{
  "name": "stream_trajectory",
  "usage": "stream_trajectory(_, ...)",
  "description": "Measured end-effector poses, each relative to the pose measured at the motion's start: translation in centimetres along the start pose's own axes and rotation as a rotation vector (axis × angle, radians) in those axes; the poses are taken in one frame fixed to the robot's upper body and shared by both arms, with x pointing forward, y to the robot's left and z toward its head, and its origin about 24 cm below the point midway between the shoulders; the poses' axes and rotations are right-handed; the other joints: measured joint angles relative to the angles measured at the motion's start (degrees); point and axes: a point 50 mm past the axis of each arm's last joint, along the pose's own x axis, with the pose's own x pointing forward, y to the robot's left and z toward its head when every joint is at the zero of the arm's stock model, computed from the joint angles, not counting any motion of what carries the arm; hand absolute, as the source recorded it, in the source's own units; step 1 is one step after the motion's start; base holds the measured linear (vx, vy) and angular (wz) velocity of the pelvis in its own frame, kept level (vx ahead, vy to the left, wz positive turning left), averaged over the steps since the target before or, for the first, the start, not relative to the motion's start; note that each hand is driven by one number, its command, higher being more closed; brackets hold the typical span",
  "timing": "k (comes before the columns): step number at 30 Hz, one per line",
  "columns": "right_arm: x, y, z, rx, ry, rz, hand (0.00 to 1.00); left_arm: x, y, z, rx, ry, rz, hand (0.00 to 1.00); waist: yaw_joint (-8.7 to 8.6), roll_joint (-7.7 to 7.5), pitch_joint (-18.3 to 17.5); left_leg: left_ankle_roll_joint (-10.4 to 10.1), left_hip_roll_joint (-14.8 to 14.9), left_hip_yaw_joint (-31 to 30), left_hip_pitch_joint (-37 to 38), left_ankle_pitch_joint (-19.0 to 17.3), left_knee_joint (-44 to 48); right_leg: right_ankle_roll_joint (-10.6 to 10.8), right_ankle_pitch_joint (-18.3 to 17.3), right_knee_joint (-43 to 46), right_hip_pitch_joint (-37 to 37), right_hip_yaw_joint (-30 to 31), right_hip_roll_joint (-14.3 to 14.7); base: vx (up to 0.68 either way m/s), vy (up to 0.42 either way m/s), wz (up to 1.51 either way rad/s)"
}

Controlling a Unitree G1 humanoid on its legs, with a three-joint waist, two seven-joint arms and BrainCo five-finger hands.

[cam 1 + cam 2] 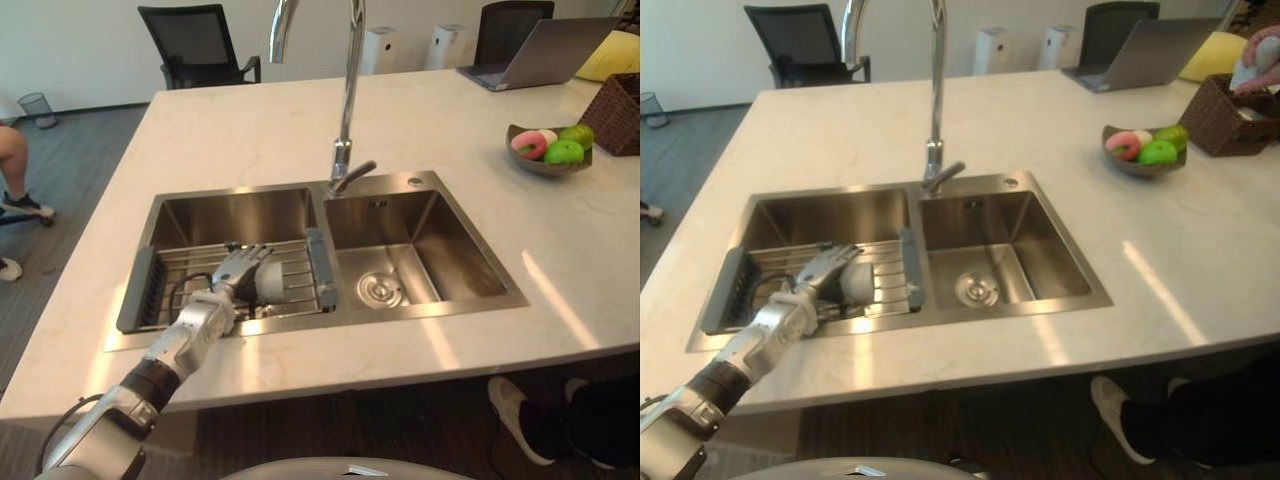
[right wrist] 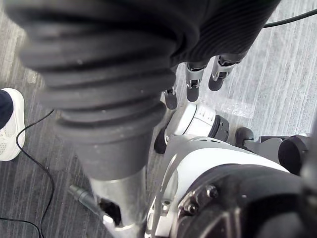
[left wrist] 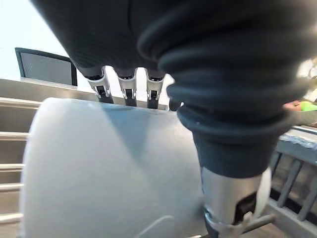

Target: Walk over to the sink, pick up the cup, carry it to the dishwasher, place the cup inside the dishwasher, then close the dishwasher door

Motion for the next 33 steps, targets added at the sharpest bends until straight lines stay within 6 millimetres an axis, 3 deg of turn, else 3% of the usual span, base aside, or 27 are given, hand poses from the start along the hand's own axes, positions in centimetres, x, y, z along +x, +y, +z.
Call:
stream_trajectory(10, 0.0, 0.0, 0.0, -0.008, 0.0, -0.002, 0.0, 0.5, -0.5, -0.9, 0.063, 0.045, -0.056, 0.0, -0.25, -0.2, 0.07, 0.02, 0.19, 0.34, 0.26, 0.0, -0.01, 0.0, 0.0, 0.0, 0.08, 0.35, 0.06, 0.0, 0.0, 0.0)
stream_trajectory(11, 0.0, 0.0, 0.0, -0.008, 0.0, -0.002, 0.0, 0.5, -0.7, -0.9, 0.074, 0.047, -0.068, 1.0, -0.27, -0.26, 0.11, 0.0, 0.21, 0.4, 0.52, -0.04, -0.01, 0.0, -0.01, 0.0, 0.32, 0.43, 0.08, 0.0, 0.0, -0.05)
stream_trajectory(19, 0.0, 0.2, 0.2, -0.01, -0.003, 0.001, 0.0, 0.6, -1.3, -0.8, 0.133, 0.032, -0.165, 1.0, -1.18, -0.29, 0.13, -0.36, 0.18, 0.68, 1.02, -0.46, -0.03, 0.36, -0.29, 0.0, 0.61, 0.84, 0.08, 0.0, 0.002, -0.02)
stream_trajectory(26, 0.0, 0.2, 0.2, -0.012, -0.009, -0.001, 0.0, 1.3, -0.5, 1.4, 0.212, -0.124, -0.27, 1.0, -1.51, -0.13, 0.14, -0.31, -0.2, 0.55, 1.01, -0.62, -0.03, 0.28, -0.24, 0.01, 0.62, 0.84, -0.08, 0.0, 0.0, 0.0)
stream_trajectory(28, 0.0, 0.2, 0.2, -0.014, -0.014, -0.001, 0.0, 1.3, -0.5, 2.4, 0.227, -0.174, -0.293, 1.0, -1.57, 0.05, 0.18, -0.26, -0.32, 0.49, 1.01, -0.64, -0.03, 0.31, -0.26, 0.01, 0.62, 0.82, -0.16, 0.0, 0.0, 0.0)
stream_trajectory(33, 0.0, 0.4, 0.8, -0.027, -0.034, 0.004, 0.0, 1.2, 0.0, 2.2, 0.182, -0.165, -0.293, 1.0, -2.38, 1.22, 0.47, -0.06, -0.61, -0.08, 0.96, -0.75, -0.03, 0.44, -0.37, 0.01, 0.66, 0.6, -0.38, 0.0, 0.0, 0.01)
